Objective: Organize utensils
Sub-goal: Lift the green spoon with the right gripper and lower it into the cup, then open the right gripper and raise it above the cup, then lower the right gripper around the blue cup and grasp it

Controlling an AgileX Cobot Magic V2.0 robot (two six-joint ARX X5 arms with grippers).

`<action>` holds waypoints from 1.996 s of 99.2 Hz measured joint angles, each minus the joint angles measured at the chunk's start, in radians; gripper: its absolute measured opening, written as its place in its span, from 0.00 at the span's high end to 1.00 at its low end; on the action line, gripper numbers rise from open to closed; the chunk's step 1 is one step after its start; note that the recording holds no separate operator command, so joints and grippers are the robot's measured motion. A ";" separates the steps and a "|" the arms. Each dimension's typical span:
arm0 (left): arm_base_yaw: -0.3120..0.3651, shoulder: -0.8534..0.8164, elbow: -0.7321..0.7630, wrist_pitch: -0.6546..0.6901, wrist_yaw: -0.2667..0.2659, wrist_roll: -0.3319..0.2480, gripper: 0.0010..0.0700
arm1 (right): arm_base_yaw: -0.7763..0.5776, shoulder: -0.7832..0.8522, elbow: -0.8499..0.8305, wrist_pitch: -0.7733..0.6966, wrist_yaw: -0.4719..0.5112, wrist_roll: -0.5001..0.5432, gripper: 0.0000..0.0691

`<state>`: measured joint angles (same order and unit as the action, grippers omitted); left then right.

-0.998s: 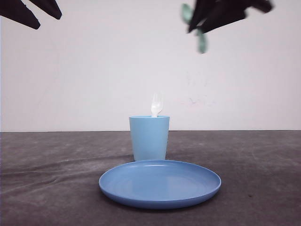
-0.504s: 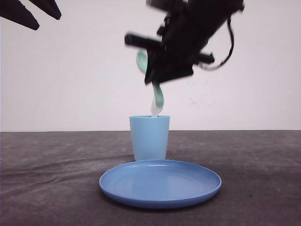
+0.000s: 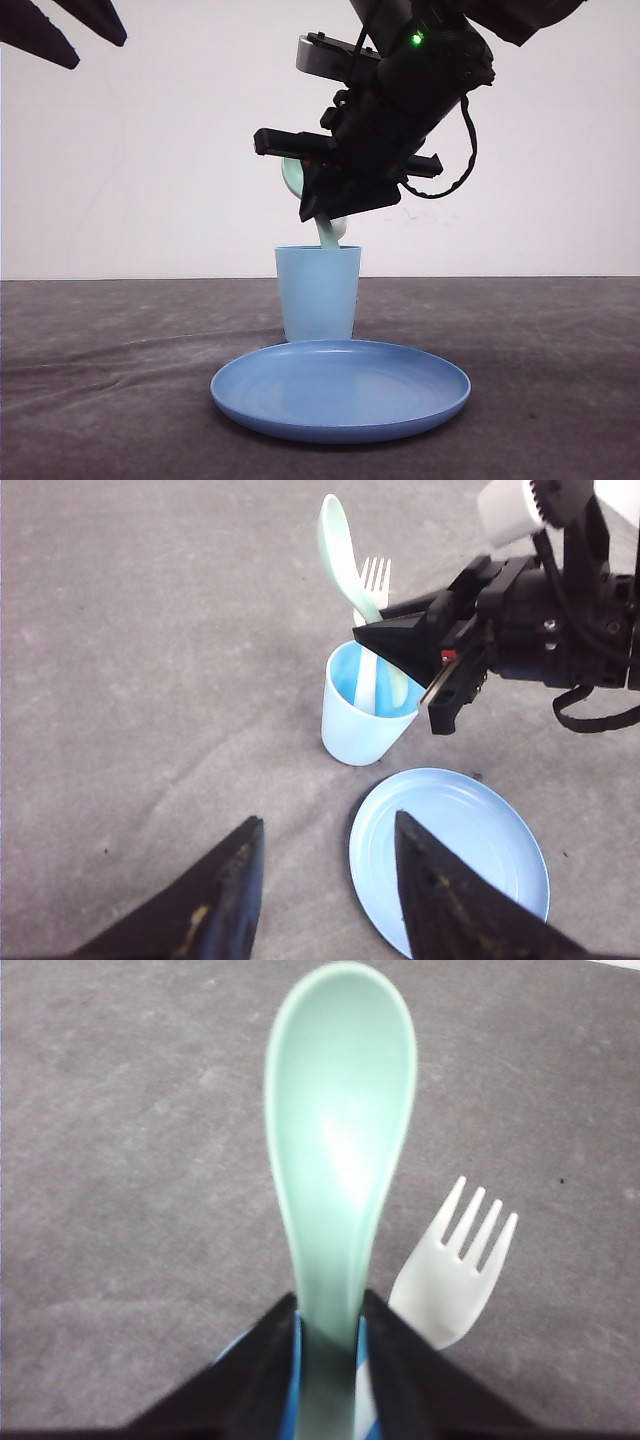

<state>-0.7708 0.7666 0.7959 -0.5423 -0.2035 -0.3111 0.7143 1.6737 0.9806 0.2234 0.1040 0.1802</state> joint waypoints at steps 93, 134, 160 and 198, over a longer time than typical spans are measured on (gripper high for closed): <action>0.000 0.000 0.000 0.000 0.000 0.000 0.67 | 0.078 -0.331 0.000 -0.647 -0.025 0.118 0.02; 0.000 0.000 0.000 -0.001 0.000 0.000 0.67 | 0.077 -0.174 -0.001 -0.576 -0.025 0.203 0.02; 0.000 0.000 0.000 -0.001 0.000 0.000 0.67 | 0.055 -0.116 -0.001 -0.475 -0.030 0.218 0.02; 0.000 0.000 0.000 -0.001 0.000 0.000 0.67 | 0.036 0.006 0.006 -0.412 -0.063 0.218 0.02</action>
<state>-0.7708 0.7666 0.7959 -0.5434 -0.2035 -0.3115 0.7506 1.6794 0.9871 -0.1890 0.0410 0.3985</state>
